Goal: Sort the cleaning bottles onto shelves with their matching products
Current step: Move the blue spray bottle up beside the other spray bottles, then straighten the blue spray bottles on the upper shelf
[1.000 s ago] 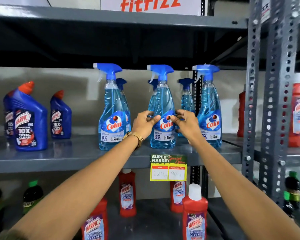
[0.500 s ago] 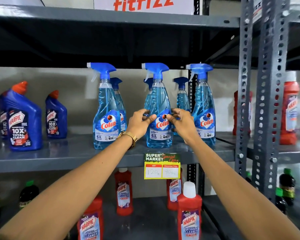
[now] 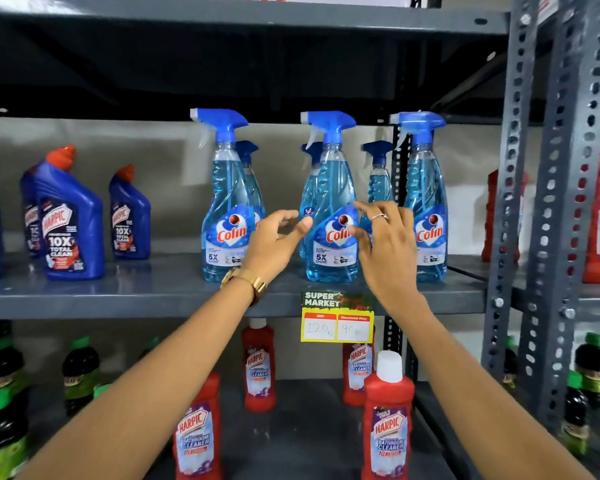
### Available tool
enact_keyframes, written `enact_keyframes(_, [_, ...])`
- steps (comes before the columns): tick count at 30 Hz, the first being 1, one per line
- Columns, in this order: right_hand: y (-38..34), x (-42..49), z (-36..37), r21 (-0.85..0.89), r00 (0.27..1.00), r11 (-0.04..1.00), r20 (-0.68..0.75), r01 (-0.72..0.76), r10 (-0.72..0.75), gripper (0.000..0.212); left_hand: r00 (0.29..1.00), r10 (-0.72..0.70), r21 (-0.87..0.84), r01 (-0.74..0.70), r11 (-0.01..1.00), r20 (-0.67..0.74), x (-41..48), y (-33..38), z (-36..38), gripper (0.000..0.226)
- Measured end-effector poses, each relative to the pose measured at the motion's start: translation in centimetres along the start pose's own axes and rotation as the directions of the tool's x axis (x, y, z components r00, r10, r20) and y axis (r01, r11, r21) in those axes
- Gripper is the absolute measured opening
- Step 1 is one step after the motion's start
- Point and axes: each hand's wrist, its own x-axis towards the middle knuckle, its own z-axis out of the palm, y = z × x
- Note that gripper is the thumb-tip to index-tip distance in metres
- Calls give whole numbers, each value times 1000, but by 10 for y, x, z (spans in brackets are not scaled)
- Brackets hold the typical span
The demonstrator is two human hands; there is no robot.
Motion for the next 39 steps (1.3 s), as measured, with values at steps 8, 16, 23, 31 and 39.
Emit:
enact_keyframes(8, [-70, -106, 6, 462, 983, 869, -49, 178, -175, 19, 925, 225, -16, -242, 970, -307, -127, -31, -43, 15])
enact_keyframes(16, [-91, -239, 97, 477, 711, 780, 700, -405, -59, 32, 946, -57, 164, 114, 980, -318, -220, -180, -66, 27])
enact_keyframes(23, [-104, -285, 162, 125, 287, 617, 943, -777, 171, 71, 817, -569, 217, 575, 789, -94, -263, -275, -69, 125])
enact_keyframes(31, [-123, -297, 182, 148, 296, 487, 924, -861, 243, 50, 742, -668, 183, 650, 738, 59, -245, -273, -77, 36])
enact_keyframes(39, [-91, -298, 165, 137, 336, 484, 874, -864, 352, 51, 777, -613, 205, 582, 787, 147, -236, -266, -44, 36])
